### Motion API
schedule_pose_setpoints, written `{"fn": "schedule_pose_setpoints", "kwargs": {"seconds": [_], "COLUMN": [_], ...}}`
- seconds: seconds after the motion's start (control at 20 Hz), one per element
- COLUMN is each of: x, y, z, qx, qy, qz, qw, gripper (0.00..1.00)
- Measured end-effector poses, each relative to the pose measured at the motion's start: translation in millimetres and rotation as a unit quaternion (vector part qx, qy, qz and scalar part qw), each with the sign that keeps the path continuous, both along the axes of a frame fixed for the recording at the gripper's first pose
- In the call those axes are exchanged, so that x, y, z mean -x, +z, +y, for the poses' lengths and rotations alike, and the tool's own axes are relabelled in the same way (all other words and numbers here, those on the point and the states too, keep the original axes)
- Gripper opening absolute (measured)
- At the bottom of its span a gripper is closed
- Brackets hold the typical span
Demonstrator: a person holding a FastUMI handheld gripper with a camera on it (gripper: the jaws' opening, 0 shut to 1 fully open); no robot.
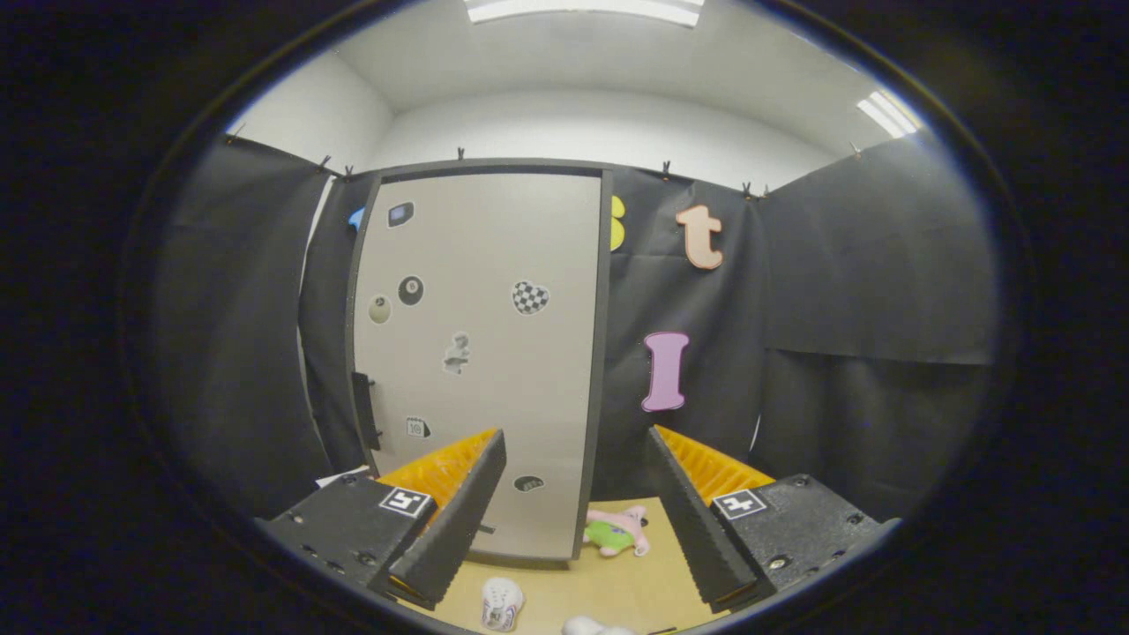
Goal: Open the shoe cabinet door, grab the shoes and put them into the shoe cabinet, then close the shoe cabinet door.
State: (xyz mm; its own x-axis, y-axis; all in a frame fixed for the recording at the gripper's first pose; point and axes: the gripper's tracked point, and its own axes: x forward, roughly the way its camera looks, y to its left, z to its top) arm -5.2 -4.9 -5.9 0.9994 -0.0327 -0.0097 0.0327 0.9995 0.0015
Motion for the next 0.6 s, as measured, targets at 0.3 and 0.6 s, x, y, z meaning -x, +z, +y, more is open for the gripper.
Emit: {"fn": "schedule_pose_setpoints", "kwargs": {"seconds": [0.3, 0.6], "x": [-2.0, -14.1], "y": [-2.5, -11.0], "z": [0.8, 26.8], "qx": [-0.002, -0.001], "qy": [-0.006, 0.008], "qz": [0.003, 0.008], "qw": [1.0, 1.0], "gripper": [1.0, 1.0]}}
